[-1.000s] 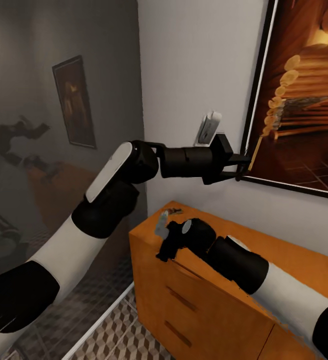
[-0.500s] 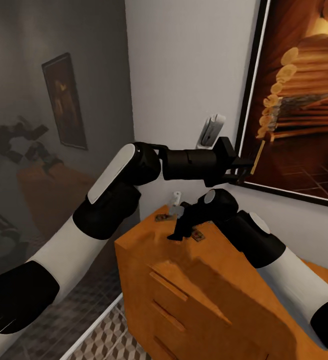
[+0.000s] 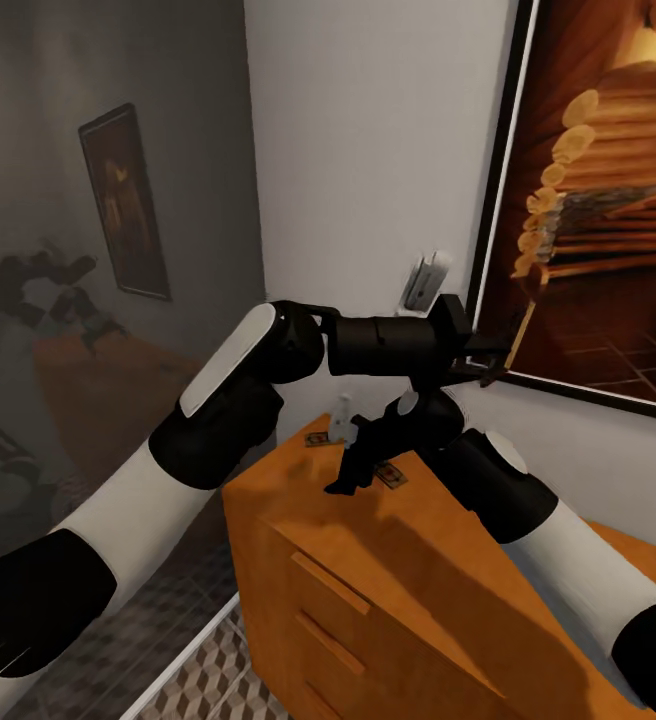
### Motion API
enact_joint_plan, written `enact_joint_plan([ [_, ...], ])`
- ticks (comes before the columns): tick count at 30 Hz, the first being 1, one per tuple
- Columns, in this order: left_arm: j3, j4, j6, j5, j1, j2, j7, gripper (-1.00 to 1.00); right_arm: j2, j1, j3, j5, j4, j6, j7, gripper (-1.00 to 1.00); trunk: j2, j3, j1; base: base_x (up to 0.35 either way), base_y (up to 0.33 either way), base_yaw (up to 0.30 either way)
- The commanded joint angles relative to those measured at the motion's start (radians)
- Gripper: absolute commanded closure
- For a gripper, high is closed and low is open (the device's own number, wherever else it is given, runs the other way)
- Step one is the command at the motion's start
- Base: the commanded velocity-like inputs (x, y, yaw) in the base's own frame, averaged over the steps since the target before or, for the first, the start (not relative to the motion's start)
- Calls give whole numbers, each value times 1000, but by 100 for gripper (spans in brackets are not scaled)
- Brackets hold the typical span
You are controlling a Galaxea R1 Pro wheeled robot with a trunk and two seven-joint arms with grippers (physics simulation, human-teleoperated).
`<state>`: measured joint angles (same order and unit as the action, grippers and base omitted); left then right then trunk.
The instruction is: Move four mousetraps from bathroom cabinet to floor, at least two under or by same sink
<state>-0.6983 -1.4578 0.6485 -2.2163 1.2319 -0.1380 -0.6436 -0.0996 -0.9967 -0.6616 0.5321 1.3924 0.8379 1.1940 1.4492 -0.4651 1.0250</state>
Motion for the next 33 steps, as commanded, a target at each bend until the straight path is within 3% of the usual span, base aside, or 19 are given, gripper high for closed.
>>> enact_joint_plan([
  [1,-5,-2,-3,-8,-5,-1,-4,100,-6,5,-1,8,-4,7,8,-100,1,-1,0,0,0,0],
  [4,-18,-15,-10,2,-22,-1,-14,100,-18,16,2,-6,-9,12,12,-100,1,-1,0,0,0,0],
  [10,-49,-27,-11,14,-55,-2,-28,100,-8,50,5,-33,-10,15,11,-100,1,-1,0,0,0,0],
  [19,-47,-33,8,33,-61,0,13,100,-7,62,7,-37,-11,15,12,-100,1,-1,0,0,0,0],
  [33,25,-35,63,33,-60,-2,75,100,-6,64,5,-38,-15,15,9,-100,1,-1,0,0,0,0],
])
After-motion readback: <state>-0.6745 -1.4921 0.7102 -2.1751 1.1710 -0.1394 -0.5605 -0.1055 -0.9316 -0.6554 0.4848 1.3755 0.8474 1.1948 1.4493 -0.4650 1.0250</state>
